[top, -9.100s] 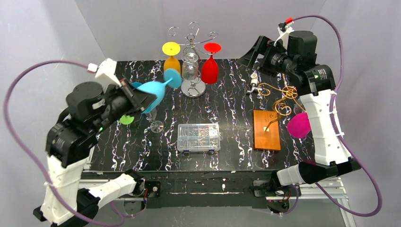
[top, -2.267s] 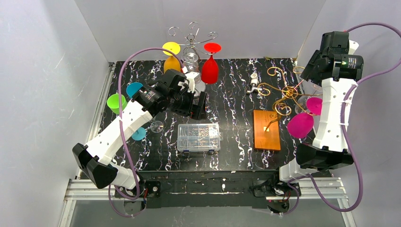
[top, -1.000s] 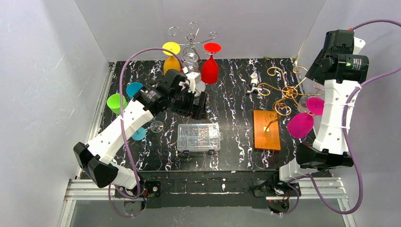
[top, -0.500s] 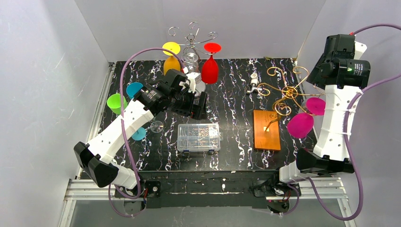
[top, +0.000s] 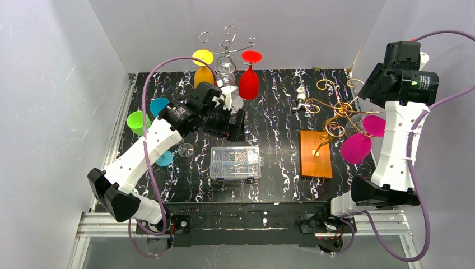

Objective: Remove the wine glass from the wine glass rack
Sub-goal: Pick up the wine glass from the wine rack.

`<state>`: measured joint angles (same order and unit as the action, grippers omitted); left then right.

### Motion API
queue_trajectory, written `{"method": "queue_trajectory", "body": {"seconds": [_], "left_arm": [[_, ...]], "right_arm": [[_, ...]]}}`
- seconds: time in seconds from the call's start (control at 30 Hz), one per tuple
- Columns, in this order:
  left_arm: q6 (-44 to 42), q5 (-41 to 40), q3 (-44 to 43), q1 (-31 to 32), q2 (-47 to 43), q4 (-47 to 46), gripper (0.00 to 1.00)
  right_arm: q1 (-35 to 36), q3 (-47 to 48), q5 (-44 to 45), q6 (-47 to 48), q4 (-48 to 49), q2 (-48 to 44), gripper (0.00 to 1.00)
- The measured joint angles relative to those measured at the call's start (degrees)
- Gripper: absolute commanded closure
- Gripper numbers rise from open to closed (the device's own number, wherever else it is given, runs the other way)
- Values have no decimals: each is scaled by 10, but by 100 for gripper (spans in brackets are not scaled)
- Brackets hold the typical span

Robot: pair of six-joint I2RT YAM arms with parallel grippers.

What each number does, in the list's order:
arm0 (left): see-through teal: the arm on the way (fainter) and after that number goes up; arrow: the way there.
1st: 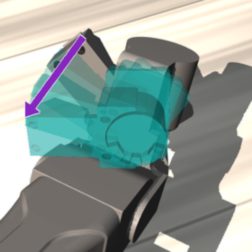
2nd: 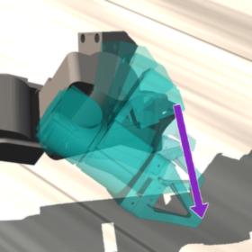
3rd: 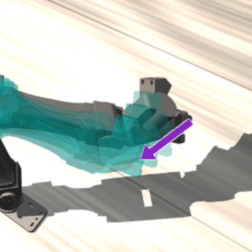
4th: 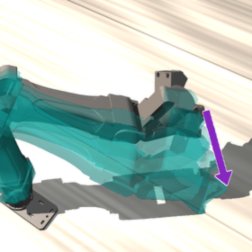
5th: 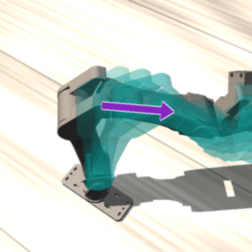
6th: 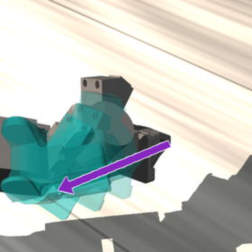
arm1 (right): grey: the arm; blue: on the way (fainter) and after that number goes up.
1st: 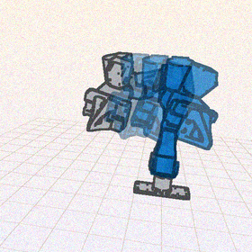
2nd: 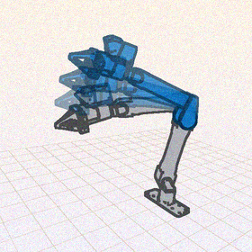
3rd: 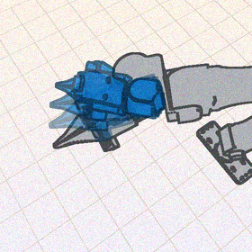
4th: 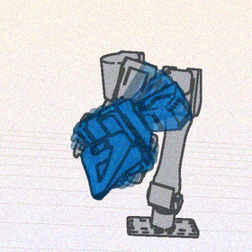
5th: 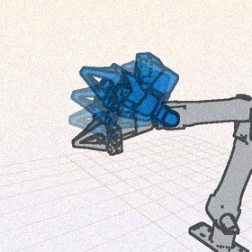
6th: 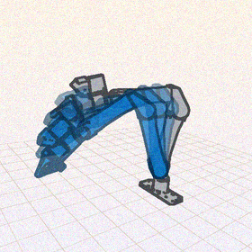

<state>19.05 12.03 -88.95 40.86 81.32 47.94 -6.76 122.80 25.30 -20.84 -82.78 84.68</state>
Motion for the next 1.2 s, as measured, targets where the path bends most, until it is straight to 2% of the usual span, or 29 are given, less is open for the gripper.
{"method": "queue_trajectory", "body": {"seconds": [0.53, 1.2], "left_arm": [[0, -1, 0, 0, 0, 0, 2], [0, -7, -2, 0, 9, 1, 2]], "right_arm": [[0, 12, -49, -2, -3, 5, 52], [0, 86, -46, -2, 7, 85, 51]]}}
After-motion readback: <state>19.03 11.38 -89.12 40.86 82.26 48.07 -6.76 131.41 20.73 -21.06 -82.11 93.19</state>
